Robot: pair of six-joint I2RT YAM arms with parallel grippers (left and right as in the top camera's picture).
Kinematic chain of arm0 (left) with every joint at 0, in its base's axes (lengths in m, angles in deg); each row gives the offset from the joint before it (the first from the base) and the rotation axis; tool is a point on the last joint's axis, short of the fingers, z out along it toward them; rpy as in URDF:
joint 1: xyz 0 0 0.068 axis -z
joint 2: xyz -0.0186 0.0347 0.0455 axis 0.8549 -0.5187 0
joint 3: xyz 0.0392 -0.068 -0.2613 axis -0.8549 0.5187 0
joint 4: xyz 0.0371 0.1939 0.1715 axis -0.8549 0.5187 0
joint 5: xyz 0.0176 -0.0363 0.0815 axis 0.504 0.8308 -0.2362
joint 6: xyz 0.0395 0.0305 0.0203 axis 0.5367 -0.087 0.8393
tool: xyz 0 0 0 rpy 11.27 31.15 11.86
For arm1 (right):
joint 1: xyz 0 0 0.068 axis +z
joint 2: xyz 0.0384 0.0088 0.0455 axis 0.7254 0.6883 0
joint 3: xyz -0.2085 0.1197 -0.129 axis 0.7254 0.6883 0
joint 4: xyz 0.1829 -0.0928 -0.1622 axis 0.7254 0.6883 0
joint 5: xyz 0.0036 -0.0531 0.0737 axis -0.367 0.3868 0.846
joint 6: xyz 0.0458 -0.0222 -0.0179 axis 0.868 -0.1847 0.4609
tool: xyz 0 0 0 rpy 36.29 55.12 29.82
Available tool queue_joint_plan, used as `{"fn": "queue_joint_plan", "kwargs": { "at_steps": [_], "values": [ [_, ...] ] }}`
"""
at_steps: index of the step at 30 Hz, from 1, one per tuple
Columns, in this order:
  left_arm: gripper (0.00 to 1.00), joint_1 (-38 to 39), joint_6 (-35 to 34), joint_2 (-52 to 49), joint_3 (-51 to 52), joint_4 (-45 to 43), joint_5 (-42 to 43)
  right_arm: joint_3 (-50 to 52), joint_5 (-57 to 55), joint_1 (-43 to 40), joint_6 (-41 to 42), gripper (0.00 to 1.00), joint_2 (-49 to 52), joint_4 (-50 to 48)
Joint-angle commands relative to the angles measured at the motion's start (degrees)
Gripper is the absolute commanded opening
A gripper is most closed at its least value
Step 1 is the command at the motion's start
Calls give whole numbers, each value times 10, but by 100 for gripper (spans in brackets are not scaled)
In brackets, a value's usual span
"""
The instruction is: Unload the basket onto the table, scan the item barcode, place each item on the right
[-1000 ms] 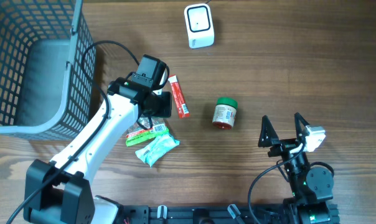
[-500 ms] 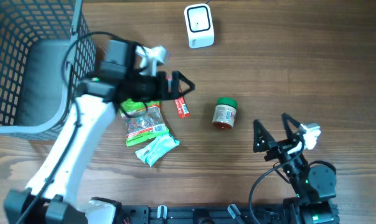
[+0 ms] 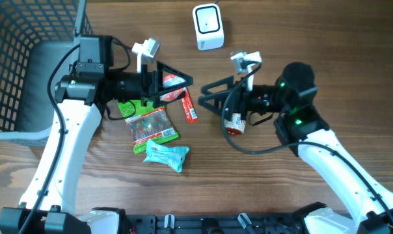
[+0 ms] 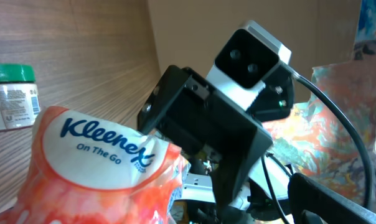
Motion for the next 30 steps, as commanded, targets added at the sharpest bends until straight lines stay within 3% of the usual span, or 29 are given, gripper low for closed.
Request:
{"fn": "queue_joint_plan", "kwargs": {
  "at_steps": [1,9,13,16,17,21,24,27,30],
  "values": [
    [100,20,-1,1,-4,0,-2,-7,-81,34,-31,74,9,0],
    [100,37,-1,2,-4,10,1,-7,-279,79,-104,68,16,16],
    [100,37,-1,2,-4,10,5,-7,-369,79,-119,58,22,82],
    [100,37,-1,2,-4,21,-49,-7,-407,79,-134,59,22,125],
    [100,37,0,2,-4,29,-83,-7,-406,79,-134,59,22,139],
    [100,37,75,2,-4,89,-348,-7,-404,79,-177,61,20,236],
    [99,37,72,1,-2,126,-635,-7,-404,80,-217,62,20,355],
    [94,37,32,0,19,122,-724,-7,-409,80,-238,66,19,424],
    [91,37,7,-9,76,65,-730,-64,-448,79,-238,71,11,493]
  ]
}}
